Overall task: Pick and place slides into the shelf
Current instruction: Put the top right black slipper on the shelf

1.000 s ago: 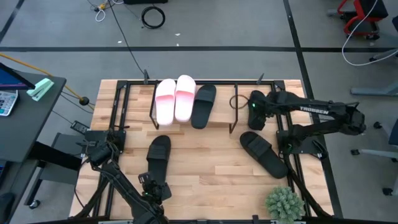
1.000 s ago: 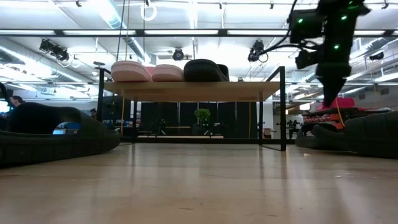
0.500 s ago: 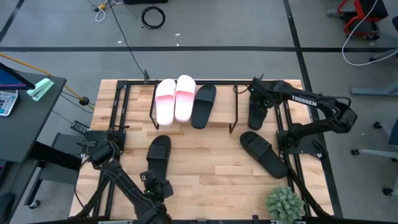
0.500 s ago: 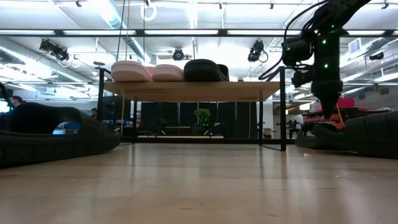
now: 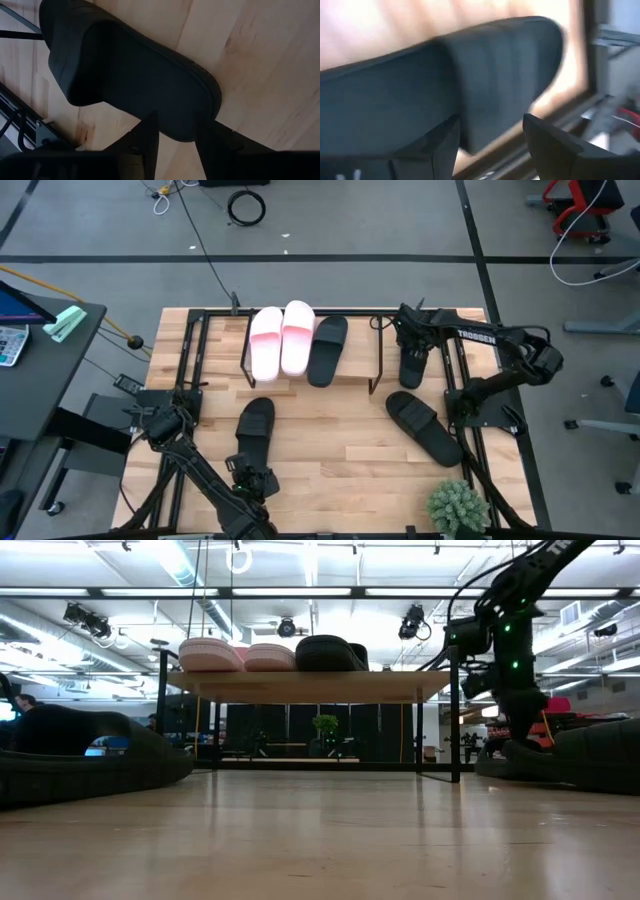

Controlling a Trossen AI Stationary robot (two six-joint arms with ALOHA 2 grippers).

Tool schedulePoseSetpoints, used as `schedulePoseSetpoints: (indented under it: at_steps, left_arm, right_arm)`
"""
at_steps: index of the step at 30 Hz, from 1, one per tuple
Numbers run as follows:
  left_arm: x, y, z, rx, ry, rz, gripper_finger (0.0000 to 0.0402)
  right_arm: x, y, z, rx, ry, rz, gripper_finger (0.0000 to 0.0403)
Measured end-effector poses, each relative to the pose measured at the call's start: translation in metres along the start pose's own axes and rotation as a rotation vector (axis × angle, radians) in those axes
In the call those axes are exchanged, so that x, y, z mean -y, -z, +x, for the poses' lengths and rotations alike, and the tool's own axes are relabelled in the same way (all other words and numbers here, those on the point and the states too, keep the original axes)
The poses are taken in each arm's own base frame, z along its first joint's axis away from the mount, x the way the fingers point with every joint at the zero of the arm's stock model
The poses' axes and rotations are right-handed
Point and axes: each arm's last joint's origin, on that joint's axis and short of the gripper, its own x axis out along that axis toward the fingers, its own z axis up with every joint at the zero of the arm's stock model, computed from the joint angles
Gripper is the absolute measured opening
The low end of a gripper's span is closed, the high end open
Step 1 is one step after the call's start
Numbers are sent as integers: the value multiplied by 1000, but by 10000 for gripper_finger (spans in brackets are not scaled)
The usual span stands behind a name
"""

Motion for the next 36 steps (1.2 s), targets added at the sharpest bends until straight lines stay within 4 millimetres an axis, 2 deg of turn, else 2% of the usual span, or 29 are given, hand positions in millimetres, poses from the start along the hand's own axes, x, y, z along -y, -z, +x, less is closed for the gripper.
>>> schedulePoseSetpoints:
  at_steps: [7,15,22,25,30,36]
  left_arm:
    - [0,0,0,0,0,0,128]
    - [0,0,0,0,0,-1,119]
    - [0,0,0,1,0,0,112]
    - [0,0,0,1,0,0,112]
    - [0,0,0,1,0,0,114]
    - [0,0,0,1,0,1,110]
  right_arm:
    - [4,-11,4,59,82,30,212]
    - [12,-15,6,110,103,51,108]
    - [21,-21,18,123,104,96,17]
    - [21,-20,18,114,103,83,11]
    - [23,-9,2,105,161,85,6]
    - [27,17,-37,162,183,167,4]
